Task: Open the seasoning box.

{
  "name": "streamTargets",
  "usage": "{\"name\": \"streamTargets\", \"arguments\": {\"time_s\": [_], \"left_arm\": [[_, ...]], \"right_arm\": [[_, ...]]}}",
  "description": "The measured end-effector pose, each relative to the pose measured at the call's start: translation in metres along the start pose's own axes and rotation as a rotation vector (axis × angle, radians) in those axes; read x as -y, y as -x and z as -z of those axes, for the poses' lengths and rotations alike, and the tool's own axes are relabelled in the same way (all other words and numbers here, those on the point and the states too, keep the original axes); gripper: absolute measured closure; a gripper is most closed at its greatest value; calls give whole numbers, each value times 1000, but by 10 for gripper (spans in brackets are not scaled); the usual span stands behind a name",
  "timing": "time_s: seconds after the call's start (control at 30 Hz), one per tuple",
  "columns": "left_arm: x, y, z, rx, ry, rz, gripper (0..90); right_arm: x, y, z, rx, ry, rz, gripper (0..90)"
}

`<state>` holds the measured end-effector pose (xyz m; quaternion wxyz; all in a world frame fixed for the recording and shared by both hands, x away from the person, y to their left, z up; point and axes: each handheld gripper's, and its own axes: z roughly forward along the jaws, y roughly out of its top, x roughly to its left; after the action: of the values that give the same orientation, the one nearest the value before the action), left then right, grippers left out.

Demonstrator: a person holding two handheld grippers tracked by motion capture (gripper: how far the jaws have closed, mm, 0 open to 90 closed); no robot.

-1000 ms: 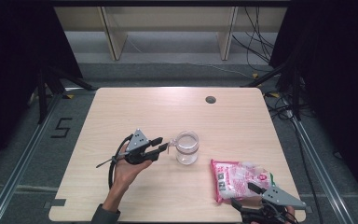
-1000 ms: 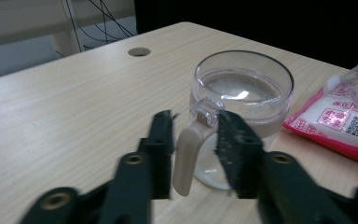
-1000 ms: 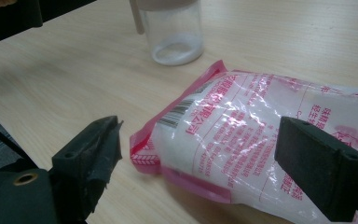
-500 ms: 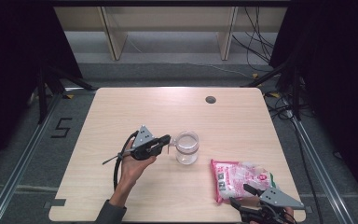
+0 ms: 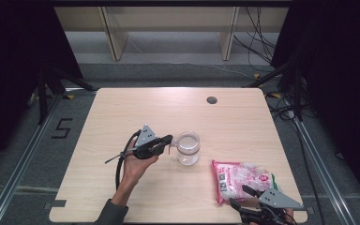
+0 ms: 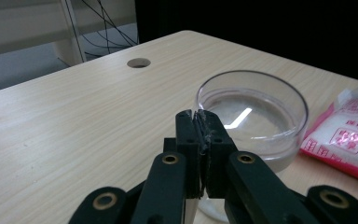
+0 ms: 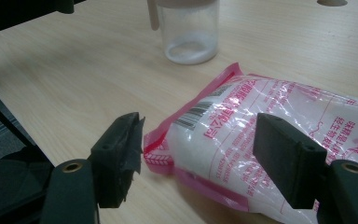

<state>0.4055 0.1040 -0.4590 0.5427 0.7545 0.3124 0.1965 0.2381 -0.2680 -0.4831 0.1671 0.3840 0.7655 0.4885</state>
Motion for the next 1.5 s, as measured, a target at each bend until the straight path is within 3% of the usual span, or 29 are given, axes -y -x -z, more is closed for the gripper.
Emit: {"name": "streamTargets", "arguments": {"time_s": [0.07, 0.23, 0.57, 0.93, 1.0, 1.03, 1.13, 1.17, 1.33, 1.47, 1.5], "left_arm": [[0, 0, 0, 2, 11, 19, 868], [-5, 3, 1, 11, 19, -12, 884], [-3, 3, -3, 6, 8, -8, 893], [-2, 2, -2, 5, 13, -16, 891], [-2, 2, -2, 5, 13, -13, 888], [-1, 2, -3, 6, 16, -4, 888], [-1, 2, -3, 5, 18, 1, 888], [-1, 2, -3, 6, 18, 1, 888], [-2, 2, -2, 2, 15, -19, 888], [-2, 3, -3, -1, 11, -25, 887], [-2, 3, -3, -1, 10, -27, 888]], "right_arm": [[0, 0, -1, -7, 1, -2, 335], [0, 0, -1, -7, 0, 1, 341], [0, 0, -1, -7, -1, 12, 359], [-6, -2, -2, -10, 21, 16, 495], [-10, -5, -3, -21, 11, -7, 541], [-13, -3, -5, -24, 14, 16, 560], [-21, -5, -13, -23, 19, 14, 627], [-27, -2, -21, -37, 19, 55, 649], [-40, -2, -39, -7, 14, 96, 677], [-53, 1, -58, -8, 28, 128, 704], [-55, 1, -62, -10, 18, 115, 708]]}}
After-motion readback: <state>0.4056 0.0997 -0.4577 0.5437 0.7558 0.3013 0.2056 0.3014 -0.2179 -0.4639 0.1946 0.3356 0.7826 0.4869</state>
